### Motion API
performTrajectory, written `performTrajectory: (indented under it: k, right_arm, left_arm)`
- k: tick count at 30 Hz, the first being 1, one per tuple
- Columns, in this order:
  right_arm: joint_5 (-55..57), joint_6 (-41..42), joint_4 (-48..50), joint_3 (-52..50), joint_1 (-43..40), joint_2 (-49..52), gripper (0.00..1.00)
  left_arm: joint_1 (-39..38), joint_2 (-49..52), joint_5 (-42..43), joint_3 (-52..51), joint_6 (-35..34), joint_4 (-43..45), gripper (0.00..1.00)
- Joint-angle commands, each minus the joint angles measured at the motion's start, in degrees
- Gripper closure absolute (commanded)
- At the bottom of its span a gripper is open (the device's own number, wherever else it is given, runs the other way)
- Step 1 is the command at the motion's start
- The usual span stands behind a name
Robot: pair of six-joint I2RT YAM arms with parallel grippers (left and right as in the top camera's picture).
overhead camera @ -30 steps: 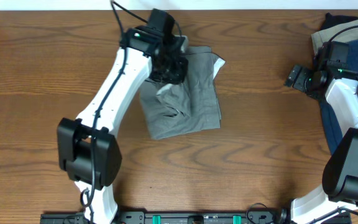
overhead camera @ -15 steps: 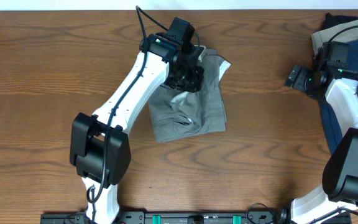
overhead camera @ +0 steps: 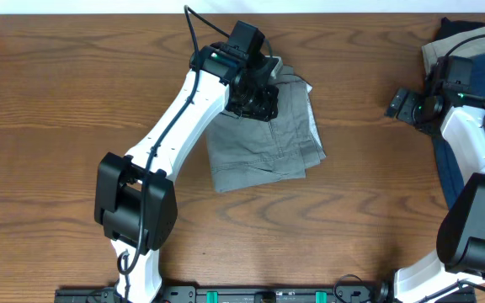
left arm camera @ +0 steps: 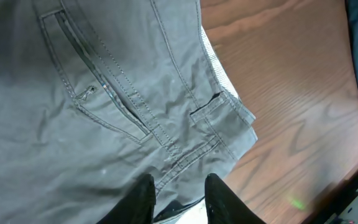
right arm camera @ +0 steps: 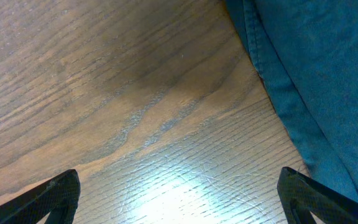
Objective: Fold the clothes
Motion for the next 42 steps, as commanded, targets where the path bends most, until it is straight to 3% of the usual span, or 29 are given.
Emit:
performTrajectory:
  k: [1, 10, 14, 17, 21, 30, 42]
  right_arm:
    - [0.52, -0.61, -0.04, 0.55, -0.26, 0.48, 0.01]
    - [0.55, -0.61, -0.04, 0.55, -0.26, 0.48, 0.01]
    - [0.52, -0.61, -0.04, 0.55, -0.26, 0.48, 0.01]
    - [0.52, -0.61, -0.04, 0.55, -0.26, 0.46, 0.01]
    - [0.52, -0.61, -0.04, 0.55, -0.26, 0.46, 0.01]
    - [0.52, -0.61, -0.04, 0.55, -0.26, 0.46, 0.01]
    - [0.52, -0.61, -0.04, 0.55, -0.26, 0.48, 0.01]
  left_arm:
    - [1.40, -0.79, 0.79, -0.20, -0.13, -0.46, 0.71]
    - [-0.44, 1.01, 0.94, -2.36, -0.13, -2.36, 0.72]
    - [-2.97, 3.02, 4.15, -4.07, -0.31, -0.37, 0.81]
    - [-4.92, 5.31, 6.58, -4.48, -0.33, 1.09, 0.81]
    - [-7.26, 8.17, 6.99, -4.48, -1.44, 2.23, 0.89]
    - [-12.37, 13.27, 6.99, -4.48, -2.82, 3.41, 0.89]
    - [-14.01, 12.35, 6.73, -4.07, -2.16, 4.20, 0.89]
